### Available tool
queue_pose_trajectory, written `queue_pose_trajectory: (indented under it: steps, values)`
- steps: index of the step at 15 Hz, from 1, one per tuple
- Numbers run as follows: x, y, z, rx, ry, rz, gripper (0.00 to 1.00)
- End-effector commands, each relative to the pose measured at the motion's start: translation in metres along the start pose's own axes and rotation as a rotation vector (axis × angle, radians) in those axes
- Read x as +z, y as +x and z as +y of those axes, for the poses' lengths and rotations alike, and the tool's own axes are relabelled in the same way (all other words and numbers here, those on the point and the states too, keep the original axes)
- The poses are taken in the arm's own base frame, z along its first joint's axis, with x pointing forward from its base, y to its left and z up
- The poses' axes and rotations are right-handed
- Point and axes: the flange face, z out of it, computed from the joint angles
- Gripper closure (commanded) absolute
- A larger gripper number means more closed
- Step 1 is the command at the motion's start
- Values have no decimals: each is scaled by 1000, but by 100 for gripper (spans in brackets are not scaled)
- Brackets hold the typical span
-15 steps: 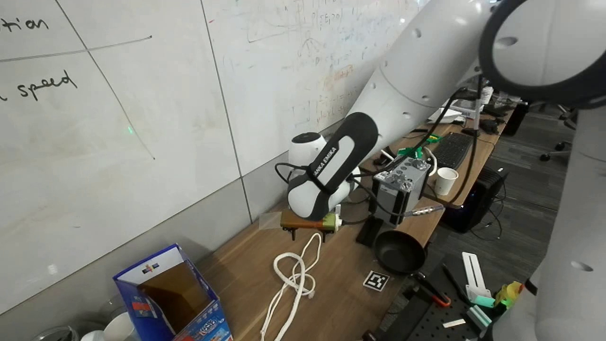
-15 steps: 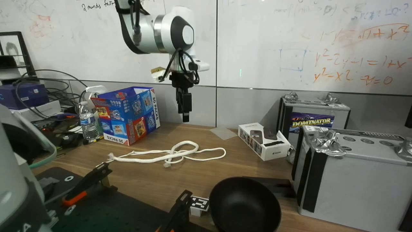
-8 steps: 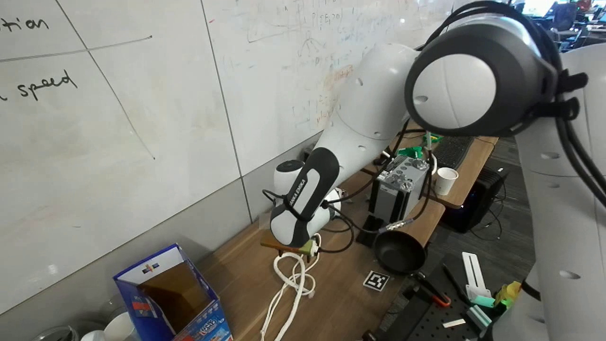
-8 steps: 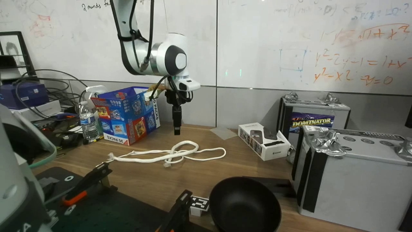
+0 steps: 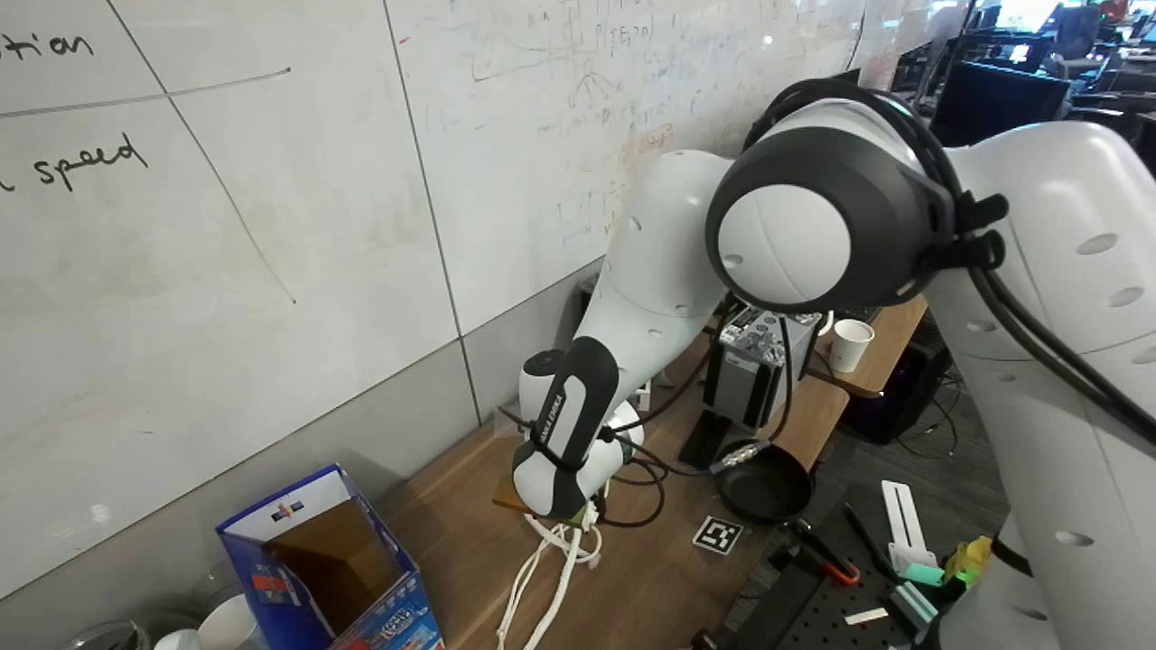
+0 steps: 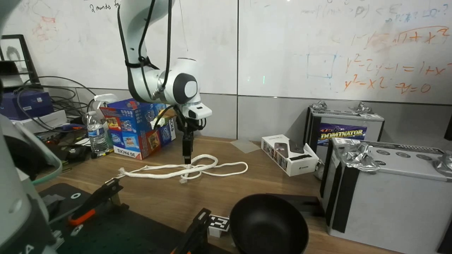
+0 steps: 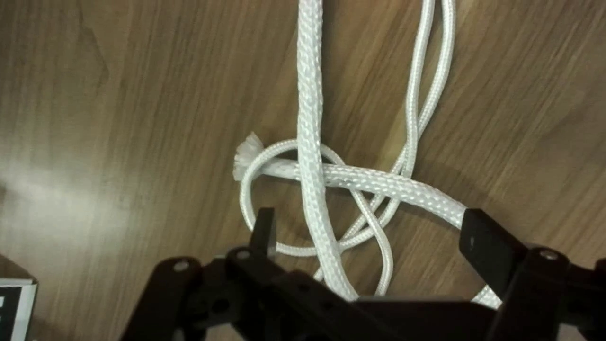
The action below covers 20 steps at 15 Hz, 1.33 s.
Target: Put the ropes on the table in the box
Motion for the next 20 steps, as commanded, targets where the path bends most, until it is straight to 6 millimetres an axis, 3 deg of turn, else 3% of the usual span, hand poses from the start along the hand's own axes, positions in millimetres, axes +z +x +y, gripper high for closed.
queue_pose_trajectory:
  steps: [1, 13, 20]
  values:
    - [13, 2, -8, 46, 20, 0, 0]
    - [36, 22, -9, 216, 32, -30, 0]
    - [46, 24, -10, 255, 23, -25, 0]
